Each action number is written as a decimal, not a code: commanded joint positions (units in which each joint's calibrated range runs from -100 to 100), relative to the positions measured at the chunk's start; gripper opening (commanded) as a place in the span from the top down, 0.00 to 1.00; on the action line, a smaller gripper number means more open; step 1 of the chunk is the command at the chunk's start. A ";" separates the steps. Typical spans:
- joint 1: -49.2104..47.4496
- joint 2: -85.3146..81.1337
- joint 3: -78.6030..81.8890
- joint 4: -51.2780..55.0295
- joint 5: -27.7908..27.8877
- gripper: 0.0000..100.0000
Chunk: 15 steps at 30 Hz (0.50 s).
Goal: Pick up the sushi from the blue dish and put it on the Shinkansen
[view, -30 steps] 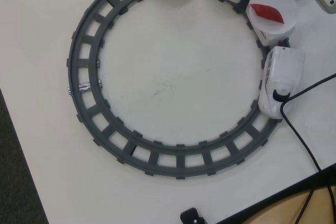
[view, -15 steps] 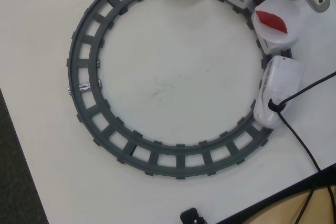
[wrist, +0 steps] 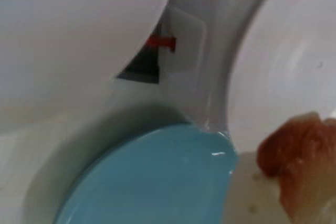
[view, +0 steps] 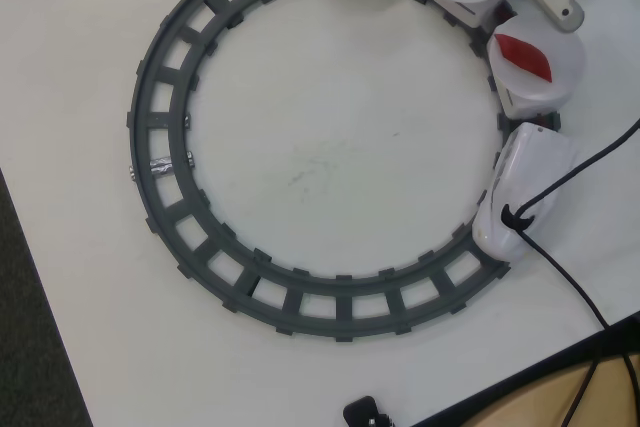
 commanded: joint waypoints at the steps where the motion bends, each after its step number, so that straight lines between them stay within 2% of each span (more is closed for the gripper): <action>1: 0.12 2.68 -7.30 -0.16 -0.27 0.98; 15: -4.11 7.36 -9.37 0.10 -0.33 0.98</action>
